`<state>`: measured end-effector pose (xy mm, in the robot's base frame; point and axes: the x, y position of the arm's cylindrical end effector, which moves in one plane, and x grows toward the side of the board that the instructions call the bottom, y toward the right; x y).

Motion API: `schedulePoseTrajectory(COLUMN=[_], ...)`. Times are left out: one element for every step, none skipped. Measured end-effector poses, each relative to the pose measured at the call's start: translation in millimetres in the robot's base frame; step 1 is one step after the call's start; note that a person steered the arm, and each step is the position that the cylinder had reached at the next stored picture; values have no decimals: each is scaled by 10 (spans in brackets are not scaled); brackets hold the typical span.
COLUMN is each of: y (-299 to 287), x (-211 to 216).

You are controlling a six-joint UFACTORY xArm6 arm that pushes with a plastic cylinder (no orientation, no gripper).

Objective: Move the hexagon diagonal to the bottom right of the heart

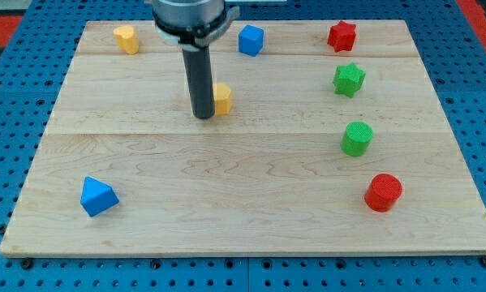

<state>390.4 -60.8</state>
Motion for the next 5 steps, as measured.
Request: schedulePoseTrajectory(y=[90,193,517,244,-290], x=[-268,105,7,-497,-646])
